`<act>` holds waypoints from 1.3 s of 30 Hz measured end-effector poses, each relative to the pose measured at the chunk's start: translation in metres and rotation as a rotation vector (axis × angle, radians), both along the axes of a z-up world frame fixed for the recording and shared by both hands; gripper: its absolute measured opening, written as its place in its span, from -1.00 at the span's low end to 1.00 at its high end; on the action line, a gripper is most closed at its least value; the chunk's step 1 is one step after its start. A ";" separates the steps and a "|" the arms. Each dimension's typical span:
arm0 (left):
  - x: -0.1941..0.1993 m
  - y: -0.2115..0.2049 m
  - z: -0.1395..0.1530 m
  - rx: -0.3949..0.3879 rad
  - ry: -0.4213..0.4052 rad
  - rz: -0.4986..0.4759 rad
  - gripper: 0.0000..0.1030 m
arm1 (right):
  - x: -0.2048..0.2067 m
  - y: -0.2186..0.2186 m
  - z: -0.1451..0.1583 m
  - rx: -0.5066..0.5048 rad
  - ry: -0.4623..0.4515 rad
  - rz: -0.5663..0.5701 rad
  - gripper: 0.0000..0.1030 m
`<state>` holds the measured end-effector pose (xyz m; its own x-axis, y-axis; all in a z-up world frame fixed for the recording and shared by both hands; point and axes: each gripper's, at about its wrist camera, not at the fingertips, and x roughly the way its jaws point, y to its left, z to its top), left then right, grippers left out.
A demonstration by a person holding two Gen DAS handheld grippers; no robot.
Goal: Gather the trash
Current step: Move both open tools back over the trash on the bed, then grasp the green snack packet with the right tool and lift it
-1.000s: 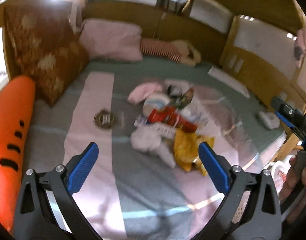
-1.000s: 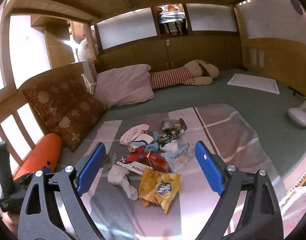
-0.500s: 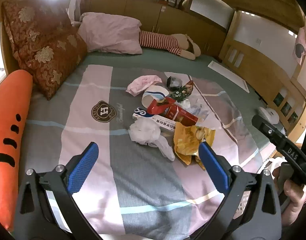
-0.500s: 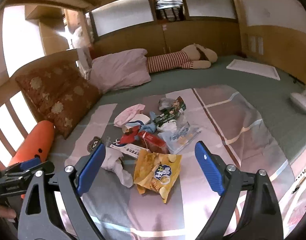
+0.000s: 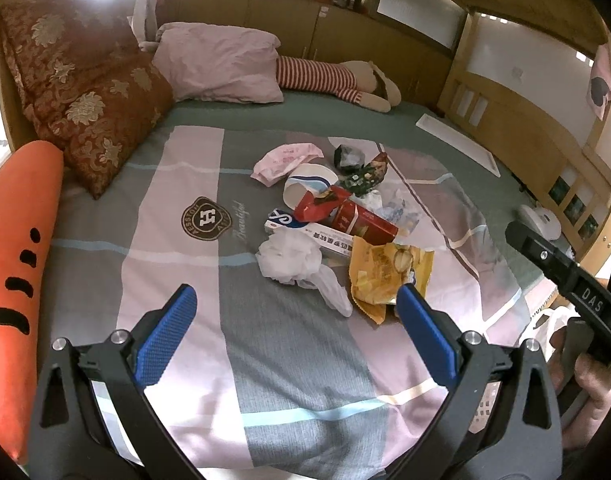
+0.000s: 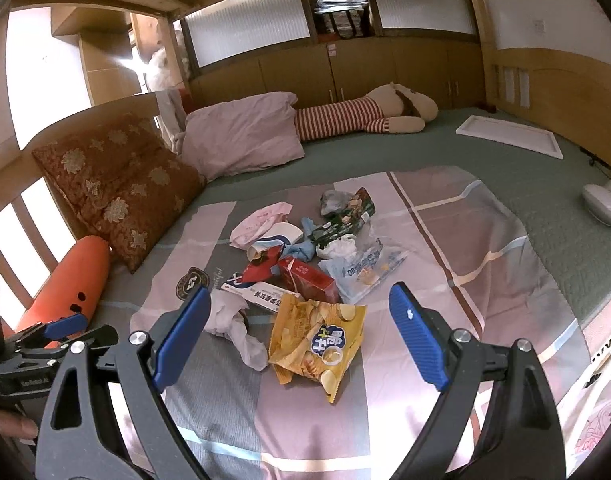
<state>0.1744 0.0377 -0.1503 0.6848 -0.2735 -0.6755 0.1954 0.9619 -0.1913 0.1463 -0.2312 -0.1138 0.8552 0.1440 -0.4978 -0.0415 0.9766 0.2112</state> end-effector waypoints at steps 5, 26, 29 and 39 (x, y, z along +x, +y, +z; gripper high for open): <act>0.000 -0.002 -0.001 0.004 0.003 -0.003 0.93 | 0.000 0.001 0.000 0.000 0.000 0.000 0.72; -0.002 -0.011 0.002 -0.015 0.002 -0.041 0.93 | 0.123 -0.063 0.006 0.262 0.129 0.031 0.72; -0.001 -0.012 0.000 -0.018 0.012 -0.044 0.93 | 0.186 -0.075 -0.015 0.288 0.228 -0.006 0.50; 0.008 -0.009 -0.008 -0.016 0.035 -0.054 0.93 | 0.335 -0.076 -0.116 0.295 0.564 -0.100 -0.12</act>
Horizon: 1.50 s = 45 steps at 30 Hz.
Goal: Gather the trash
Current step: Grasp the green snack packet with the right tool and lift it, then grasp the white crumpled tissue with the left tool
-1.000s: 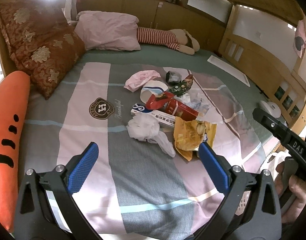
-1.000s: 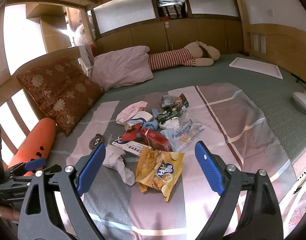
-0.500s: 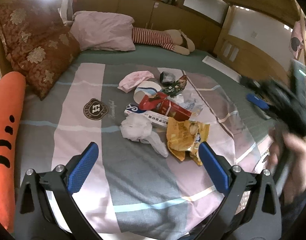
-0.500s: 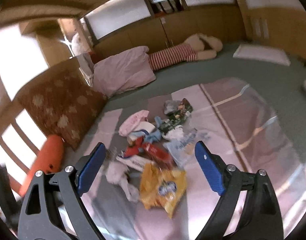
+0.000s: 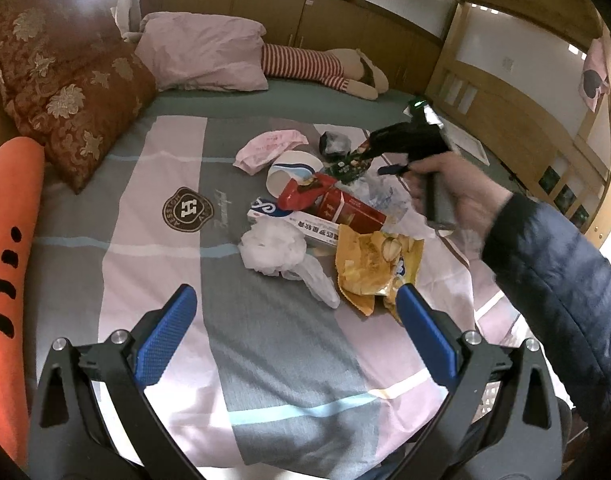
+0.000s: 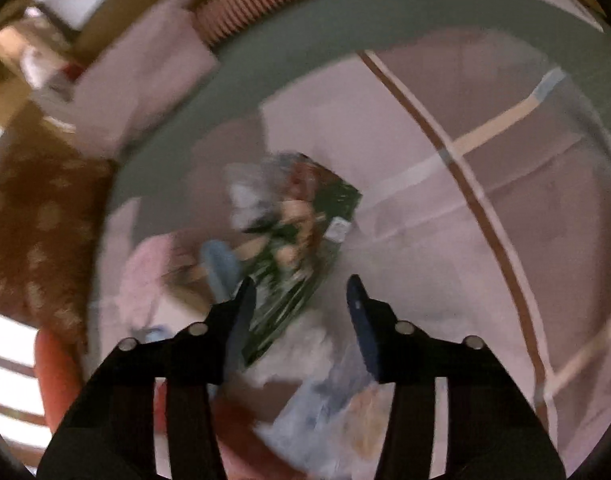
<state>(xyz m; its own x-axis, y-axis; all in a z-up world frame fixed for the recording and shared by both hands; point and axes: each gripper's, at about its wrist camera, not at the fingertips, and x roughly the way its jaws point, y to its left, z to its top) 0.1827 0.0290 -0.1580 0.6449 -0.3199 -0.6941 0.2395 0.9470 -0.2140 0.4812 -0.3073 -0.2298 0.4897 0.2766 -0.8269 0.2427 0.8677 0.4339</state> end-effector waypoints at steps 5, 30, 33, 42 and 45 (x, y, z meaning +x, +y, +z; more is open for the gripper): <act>0.010 -0.003 -0.005 -0.007 0.024 -0.009 0.93 | -0.010 0.004 0.010 0.021 -0.086 0.000 -0.78; 0.278 -0.220 -0.093 0.275 0.398 -0.393 0.29 | -0.221 -0.057 0.117 0.213 -0.533 -0.124 -0.76; 0.291 -0.225 -0.110 0.282 0.454 -0.372 0.11 | -0.225 -0.062 0.115 0.218 -0.537 -0.125 -0.74; 0.298 -0.237 -0.129 0.321 0.458 -0.332 -0.40 | -0.223 -0.060 0.115 0.230 -0.535 -0.116 -0.74; 0.293 -0.229 -0.116 0.283 0.426 -0.313 -0.60 | -0.221 -0.061 0.115 0.220 -0.533 -0.112 -0.74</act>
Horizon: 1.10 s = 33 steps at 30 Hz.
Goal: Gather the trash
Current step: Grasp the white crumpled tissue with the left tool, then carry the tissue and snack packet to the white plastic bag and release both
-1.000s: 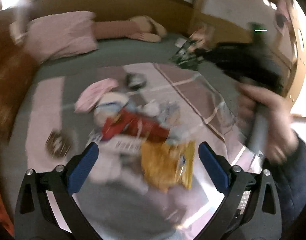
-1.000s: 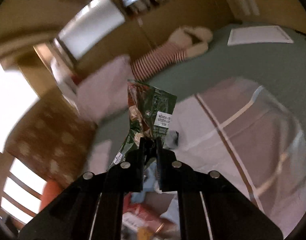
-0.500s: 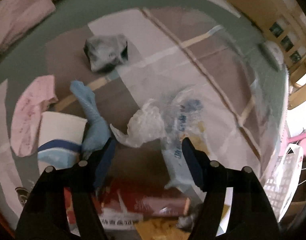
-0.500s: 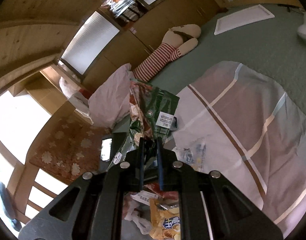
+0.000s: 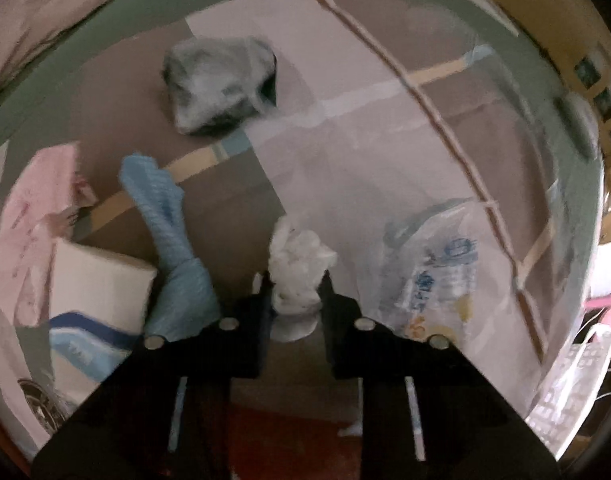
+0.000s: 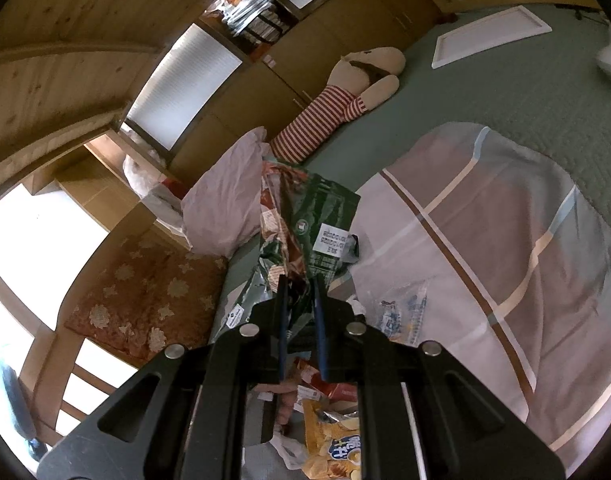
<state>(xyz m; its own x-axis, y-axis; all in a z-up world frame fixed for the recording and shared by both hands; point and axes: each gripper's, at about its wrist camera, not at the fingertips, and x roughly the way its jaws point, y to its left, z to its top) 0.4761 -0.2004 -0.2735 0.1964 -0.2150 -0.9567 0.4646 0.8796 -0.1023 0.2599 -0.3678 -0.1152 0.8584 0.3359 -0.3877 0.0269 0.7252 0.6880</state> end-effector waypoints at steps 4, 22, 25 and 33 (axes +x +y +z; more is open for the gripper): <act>-0.032 0.037 0.057 -0.161 -0.085 0.033 -0.60 | -0.002 0.000 0.002 0.000 -0.012 -0.001 -0.73; -0.295 0.232 0.160 -0.286 -0.537 0.306 -0.59 | -0.096 0.147 0.014 -0.546 -0.091 0.162 -0.74; -0.294 0.225 0.153 -0.280 -0.532 0.285 -0.59 | -0.105 0.158 0.008 -0.583 -0.086 0.169 -0.74; -0.288 0.217 0.140 -0.254 -0.532 0.290 -0.58 | -0.103 0.170 -0.001 -0.619 -0.070 0.190 -0.74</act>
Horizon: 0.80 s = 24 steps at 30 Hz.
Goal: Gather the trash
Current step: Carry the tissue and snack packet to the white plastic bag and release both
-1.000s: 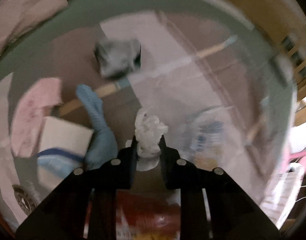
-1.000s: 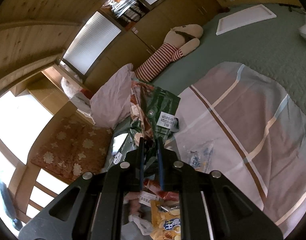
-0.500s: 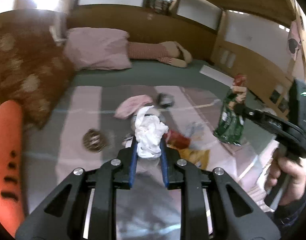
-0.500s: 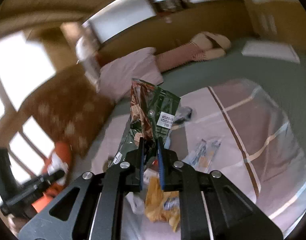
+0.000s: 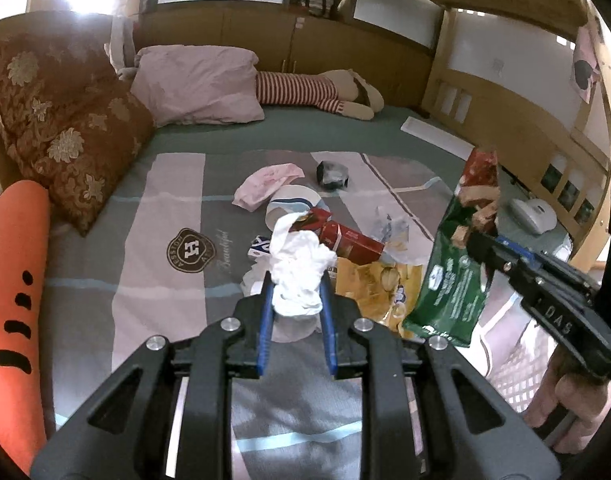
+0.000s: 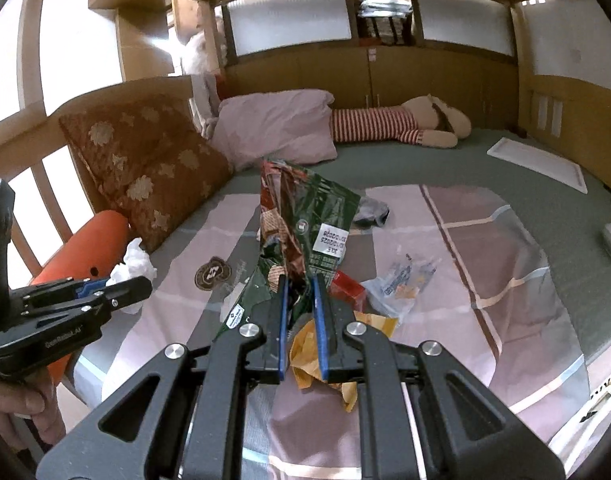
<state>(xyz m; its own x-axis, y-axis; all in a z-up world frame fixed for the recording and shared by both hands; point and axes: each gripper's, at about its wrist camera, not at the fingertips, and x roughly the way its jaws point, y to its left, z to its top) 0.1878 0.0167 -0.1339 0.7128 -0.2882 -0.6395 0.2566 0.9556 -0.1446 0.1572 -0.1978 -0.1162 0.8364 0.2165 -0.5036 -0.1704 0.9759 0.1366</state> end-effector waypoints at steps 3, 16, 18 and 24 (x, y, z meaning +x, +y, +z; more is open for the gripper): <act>0.001 -0.002 0.001 0.008 -0.007 0.005 -0.58 | 0.001 0.002 -0.001 -0.012 0.000 0.005 -0.74; 0.004 -0.004 -0.005 -0.001 0.006 0.003 -0.57 | -0.014 -0.017 0.013 0.017 -0.044 -0.021 -0.74; 0.004 -0.004 -0.005 -0.023 0.005 -0.006 -0.57 | -0.031 -0.036 0.023 0.036 -0.070 -0.050 -0.74; -0.006 -0.020 -0.005 -0.061 -0.010 -0.082 -0.57 | -0.124 -0.141 0.040 0.011 -0.129 -0.289 -0.74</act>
<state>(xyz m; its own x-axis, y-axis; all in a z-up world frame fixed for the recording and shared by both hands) 0.1816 -0.0031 -0.1386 0.6912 -0.3838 -0.6124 0.3354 0.9209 -0.1987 0.0333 -0.3388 -0.0760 0.9209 -0.0348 -0.3882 0.0972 0.9850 0.1423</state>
